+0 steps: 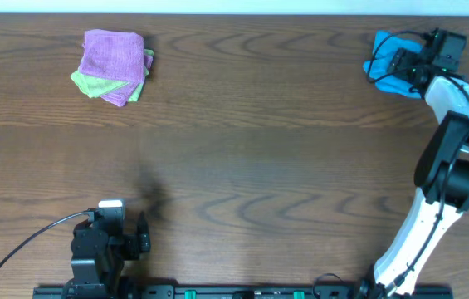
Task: Fold the cloth
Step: 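Reach the right gripper to the blue cloth and grasp its edge, then drag the blue cloth with the right gripper toward the table center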
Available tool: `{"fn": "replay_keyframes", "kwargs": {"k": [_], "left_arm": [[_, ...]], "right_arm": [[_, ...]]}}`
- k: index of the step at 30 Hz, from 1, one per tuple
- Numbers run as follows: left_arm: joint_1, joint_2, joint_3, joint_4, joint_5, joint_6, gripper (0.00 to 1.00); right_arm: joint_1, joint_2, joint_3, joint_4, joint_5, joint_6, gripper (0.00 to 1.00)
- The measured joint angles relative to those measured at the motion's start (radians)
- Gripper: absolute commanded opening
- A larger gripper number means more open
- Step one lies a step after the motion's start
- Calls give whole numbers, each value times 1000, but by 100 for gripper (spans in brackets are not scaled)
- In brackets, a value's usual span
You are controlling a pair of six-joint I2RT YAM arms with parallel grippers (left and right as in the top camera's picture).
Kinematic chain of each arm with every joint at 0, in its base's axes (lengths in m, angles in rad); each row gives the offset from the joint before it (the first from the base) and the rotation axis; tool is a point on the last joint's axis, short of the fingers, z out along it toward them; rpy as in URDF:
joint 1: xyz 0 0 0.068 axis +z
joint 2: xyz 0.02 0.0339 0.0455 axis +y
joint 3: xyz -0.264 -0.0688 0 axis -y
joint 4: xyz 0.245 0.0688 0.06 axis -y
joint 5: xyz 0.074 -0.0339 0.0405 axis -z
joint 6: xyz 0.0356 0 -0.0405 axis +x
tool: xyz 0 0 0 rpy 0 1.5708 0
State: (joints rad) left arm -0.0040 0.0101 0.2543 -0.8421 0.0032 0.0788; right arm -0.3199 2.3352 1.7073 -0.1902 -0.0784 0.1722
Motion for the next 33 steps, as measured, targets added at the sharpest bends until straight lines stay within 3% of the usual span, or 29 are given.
{"fn": "replay_keyframes", "kwargs": {"k": [2, 4, 8, 10, 21, 33], "left_arm": [[0, 0, 0, 0, 0, 0, 95], [0, 0, 0, 0, 0, 0, 95], [0, 0, 0, 0, 0, 0, 96], [0, 0, 0, 0, 0, 0, 95], [0, 0, 0, 0, 0, 0, 95], [0, 0, 0, 0, 0, 0, 95]], "right_arm": [[0, 13, 0, 8, -1, 7, 75], [0, 19, 0, 12, -1, 17, 58], [-2, 20, 0, 23, -2, 33, 15], [-3, 20, 1, 24, -3, 37, 1], [-2, -33, 3, -26, -4, 47, 1], [72, -332, 15, -422, -41, -49, 1]]}}
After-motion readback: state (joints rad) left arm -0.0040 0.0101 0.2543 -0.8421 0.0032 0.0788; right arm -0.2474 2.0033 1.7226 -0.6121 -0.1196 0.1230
